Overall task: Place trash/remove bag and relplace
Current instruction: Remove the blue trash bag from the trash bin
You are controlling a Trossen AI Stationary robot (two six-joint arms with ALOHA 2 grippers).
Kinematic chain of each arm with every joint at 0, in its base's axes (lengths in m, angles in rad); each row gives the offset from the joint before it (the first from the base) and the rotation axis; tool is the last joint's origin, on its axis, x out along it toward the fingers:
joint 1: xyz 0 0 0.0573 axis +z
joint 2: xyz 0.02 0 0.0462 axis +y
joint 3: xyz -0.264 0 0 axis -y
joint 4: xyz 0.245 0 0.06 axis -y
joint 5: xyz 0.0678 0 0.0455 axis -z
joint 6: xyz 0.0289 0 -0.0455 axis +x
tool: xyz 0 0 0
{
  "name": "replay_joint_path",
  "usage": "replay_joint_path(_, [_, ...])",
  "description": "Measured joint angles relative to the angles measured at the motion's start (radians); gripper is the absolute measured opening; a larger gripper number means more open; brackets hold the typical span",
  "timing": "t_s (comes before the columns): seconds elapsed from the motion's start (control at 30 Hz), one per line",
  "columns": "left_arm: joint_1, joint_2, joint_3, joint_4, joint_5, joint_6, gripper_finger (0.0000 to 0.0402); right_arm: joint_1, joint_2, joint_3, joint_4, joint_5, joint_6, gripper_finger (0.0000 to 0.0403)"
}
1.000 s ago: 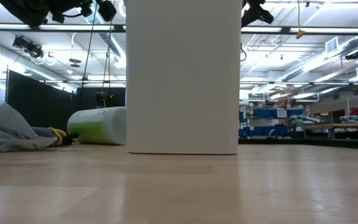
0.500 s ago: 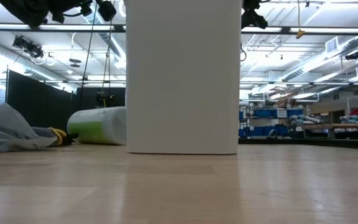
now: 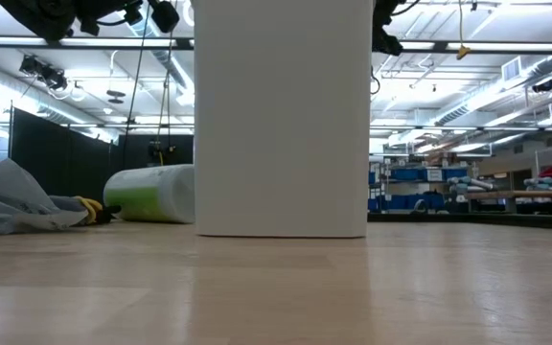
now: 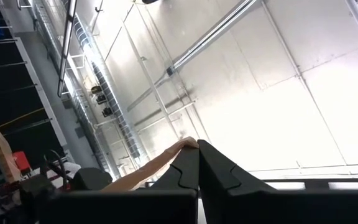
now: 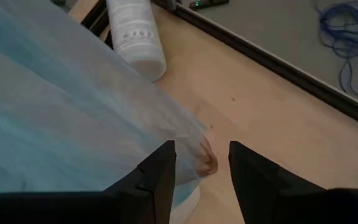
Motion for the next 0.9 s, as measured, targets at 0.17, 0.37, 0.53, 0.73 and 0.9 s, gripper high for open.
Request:
replay_joint_path(0.17, [0.000,0.000,0.000,0.001,0.000,0.000,0.0006,0.011,0.001,0.000,-0.022,-0.013,-0.004,0.0103])
replay_joint_path(0.37, [0.000,0.000,0.000,0.014,0.003,0.000,0.0006,0.009,-0.006,0.000,-0.055,-0.045,-0.011,0.0051])
replay_joint_path(0.53, [0.000,0.000,0.000,0.015,0.003,0.000,0.0006,0.024,0.001,0.000,-0.088,-0.019,-0.032,0.0006])
replay_joint_path(0.73, [0.000,0.000,0.000,0.014,0.003,0.000,0.0006,0.032,-0.023,0.025,-0.087,0.051,-0.052,0.0000])
replay_joint_path(0.9, [0.000,0.000,0.000,0.014,0.003,0.000,0.0006,0.011,-0.036,0.028,-0.070,0.031,-0.076,0.0014])
